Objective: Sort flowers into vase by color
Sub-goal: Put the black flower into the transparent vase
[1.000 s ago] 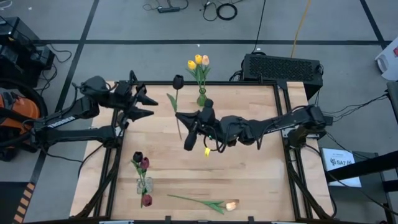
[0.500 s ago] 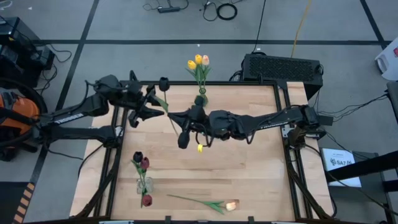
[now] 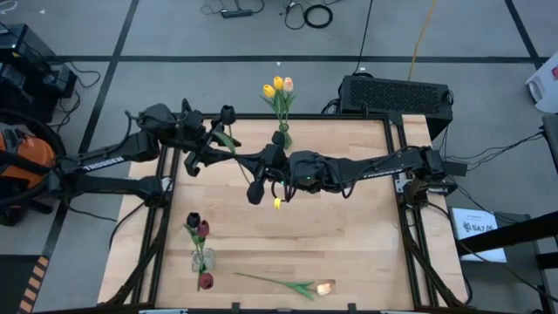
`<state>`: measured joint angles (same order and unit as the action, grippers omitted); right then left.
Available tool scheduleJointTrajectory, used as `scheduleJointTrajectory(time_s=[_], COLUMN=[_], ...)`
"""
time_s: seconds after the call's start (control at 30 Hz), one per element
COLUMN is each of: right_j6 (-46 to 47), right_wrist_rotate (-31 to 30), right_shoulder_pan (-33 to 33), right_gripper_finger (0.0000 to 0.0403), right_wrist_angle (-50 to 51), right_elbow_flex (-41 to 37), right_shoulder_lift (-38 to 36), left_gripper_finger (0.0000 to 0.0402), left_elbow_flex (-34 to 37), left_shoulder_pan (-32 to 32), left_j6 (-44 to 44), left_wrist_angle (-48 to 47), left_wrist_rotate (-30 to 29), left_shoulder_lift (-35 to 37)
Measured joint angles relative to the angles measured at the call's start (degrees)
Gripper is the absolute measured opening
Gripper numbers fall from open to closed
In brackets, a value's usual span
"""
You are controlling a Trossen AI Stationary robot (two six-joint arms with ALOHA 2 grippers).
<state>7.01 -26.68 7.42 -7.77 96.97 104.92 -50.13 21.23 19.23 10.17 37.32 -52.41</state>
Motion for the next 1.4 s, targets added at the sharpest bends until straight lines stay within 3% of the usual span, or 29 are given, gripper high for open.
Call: scheduleJointTrajectory(time_s=[0.17,0.47,0.67,0.93,1.07,1.2,1.4], right_j6=[0.7,3.15,7.5,13.09,23.94,37.95,51.33], right_wrist_rotate=[0.0,-0.39,-0.44,-0.38,-0.48,-0.34,-0.33], right_shoulder_pan=[-0.02,-0.28,-0.66,-0.68,-0.7,-0.12,1.48], right_gripper_finger=[0.0,0.0,0.0009,0.009,0.0125,0.0134,0.0129], right_wrist_angle=[0.91,2.86,6.61,19.41,30.59,40.09,49.44], right_elbow_flex=[0.02,0.0,0.15,0.03,0.11,0.04,0.04], right_shoulder_lift=[0.0,0.0,-0.16,-4.32,-7.88,-8.96,-8.13], left_gripper_finger=[0.0151,0.0016,0.0017,0.0015,0.0015,0.0015,0.0014], left_elbow_flex=[0.0,0.0,0.02,-1.1,-4.14,-6.64,-6.97], left_shoulder_pan=[0.0,0.0,0.01,1.68,3.94,4.37,-2.11], left_j6=[0.01,-0.01,-0.04,-0.09,-0.12,0.03,2.77], left_wrist_angle=[-0.11,0.05,-0.54,-1.67,-6.29,-9.19,-9.26], left_wrist_rotate=[-0.02,-0.06,-0.2,1.03,3.28,5.68,7.43], left_shoulder_lift=[-0.8,-1.15,-1.27,0.39,2.28,3.7,5.52])
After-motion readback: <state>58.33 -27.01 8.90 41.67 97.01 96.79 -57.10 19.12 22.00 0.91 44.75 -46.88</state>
